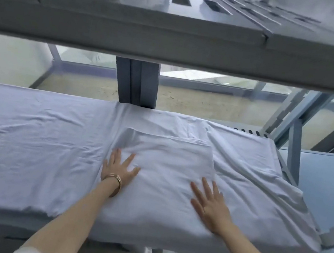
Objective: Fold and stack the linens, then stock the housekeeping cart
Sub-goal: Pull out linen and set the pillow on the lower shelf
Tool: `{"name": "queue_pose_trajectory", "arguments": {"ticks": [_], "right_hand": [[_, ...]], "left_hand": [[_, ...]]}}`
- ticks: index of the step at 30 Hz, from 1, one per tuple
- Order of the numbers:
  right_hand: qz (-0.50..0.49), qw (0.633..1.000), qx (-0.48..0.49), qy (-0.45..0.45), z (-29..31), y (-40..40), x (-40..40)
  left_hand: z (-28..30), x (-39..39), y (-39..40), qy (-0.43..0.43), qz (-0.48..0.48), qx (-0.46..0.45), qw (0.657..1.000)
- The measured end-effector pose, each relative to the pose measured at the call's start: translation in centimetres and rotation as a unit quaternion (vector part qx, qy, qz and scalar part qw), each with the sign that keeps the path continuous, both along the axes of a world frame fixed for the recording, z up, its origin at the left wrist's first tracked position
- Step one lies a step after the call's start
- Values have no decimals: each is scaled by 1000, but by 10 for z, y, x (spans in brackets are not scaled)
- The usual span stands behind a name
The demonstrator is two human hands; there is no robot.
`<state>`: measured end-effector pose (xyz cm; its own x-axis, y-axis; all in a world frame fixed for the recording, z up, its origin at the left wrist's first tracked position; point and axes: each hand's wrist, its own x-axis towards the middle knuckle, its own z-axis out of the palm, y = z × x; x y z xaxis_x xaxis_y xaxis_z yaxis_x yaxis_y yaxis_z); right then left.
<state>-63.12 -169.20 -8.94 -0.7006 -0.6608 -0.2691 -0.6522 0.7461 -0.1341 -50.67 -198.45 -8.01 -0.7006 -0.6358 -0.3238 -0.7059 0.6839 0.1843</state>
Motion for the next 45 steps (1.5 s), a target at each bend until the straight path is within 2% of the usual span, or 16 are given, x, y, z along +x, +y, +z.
{"name": "queue_pose_trajectory", "arguments": {"ticks": [3, 6, 10, 12, 14, 17, 22, 25, 27, 28, 30, 32, 35, 36, 40, 45], "right_hand": [[-4, 999, 18, 33, 21, -16, 28], [36, 999, 8, 2, 18, -28, 78], [27, 999, 15, -39, 11, -37, 90], [48, 995, 63, -61, 25, -36, 83], [96, 990, 92, -39, 36, -29, 84], [188, 975, 113, 43, 37, -16, 100], [184, 969, 128, 100, 21, -14, 99], [198, 961, 121, 150, 22, -20, 96], [193, 967, 93, 138, 32, -25, 95], [185, 973, 73, 118, 43, -27, 90], [170, 982, 72, 49, 71, -32, 72], [164, 984, 67, 27, 99, -41, 50], [127, 990, 29, 49, 134, -54, 33], [124, 989, 16, 78, 138, -57, 34], [132, 968, -12, 213, 130, -58, 51], [78, 967, -30, 240, 123, -61, 50]], "left_hand": [[21, 14, 23, -63, -48, -32, 996], [14, 50, 78, -27, -127, -65, 989], [-2, 64, 86, -45, -136, -63, 988], [12, 58, 78, -97, -145, -15, 985], [20, 61, 84, -107, -175, -14, 979], [15, 86, 104, -80, -242, -69, 965], [10, 93, 100, -29, -300, -169, 939], [14, 90, 98, -86, -328, -163, 927], [12, 91, 99, -71, -326, -157, 930], [14, 92, 103, -32, -332, -171, 927], [11, 95, 108, 89, -345, -211, 910], [22, 92, 108, 188, -318, -208, 906], [49, 72, 86, 228, -283, -217, 906], [61, 64, 79, 218, -280, -223, 908], [111, 39, 56, 99, -260, -135, 951], [131, 19, 49, 68, -260, -144, 952]]}}
